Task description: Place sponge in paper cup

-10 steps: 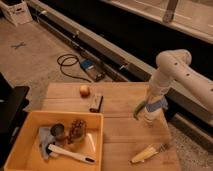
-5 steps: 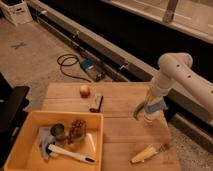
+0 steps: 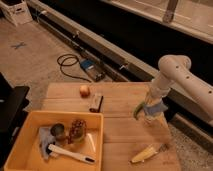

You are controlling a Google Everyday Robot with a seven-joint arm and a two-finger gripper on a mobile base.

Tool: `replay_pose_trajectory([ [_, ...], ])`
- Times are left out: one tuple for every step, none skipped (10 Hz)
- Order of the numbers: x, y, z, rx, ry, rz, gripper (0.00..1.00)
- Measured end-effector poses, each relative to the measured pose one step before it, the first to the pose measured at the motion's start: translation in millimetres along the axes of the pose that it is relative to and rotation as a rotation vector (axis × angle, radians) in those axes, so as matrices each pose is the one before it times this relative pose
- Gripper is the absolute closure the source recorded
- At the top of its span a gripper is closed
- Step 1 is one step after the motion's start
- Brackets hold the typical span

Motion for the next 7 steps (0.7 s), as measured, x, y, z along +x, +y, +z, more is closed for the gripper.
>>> replay_pose_trajectory([
  [2.42, -0.80, -0.02, -0.00143, -0.00290, 0.00337, 0.41],
  [1.34, -1.39, 0.26, -0.00045, -0.00176, 0.00079, 0.32],
  [-0.38, -2.76, 0.05, -0.00003, -0.00129, -0.00290, 0.23],
  [-0.44, -2.16, -0.15, 0.00094, -0.00088, -0.00251, 0.20],
  [0.97, -2.70, -0.48, 0.00177, -0.00124, -0.00198, 0.20],
  [0.52, -1.02, -0.14, 0.00102, -0.00153, -0.00076, 0.20],
  [0.48, -0.76, 0.24, 0.00053, -0.00142, -0.00077, 0.20],
])
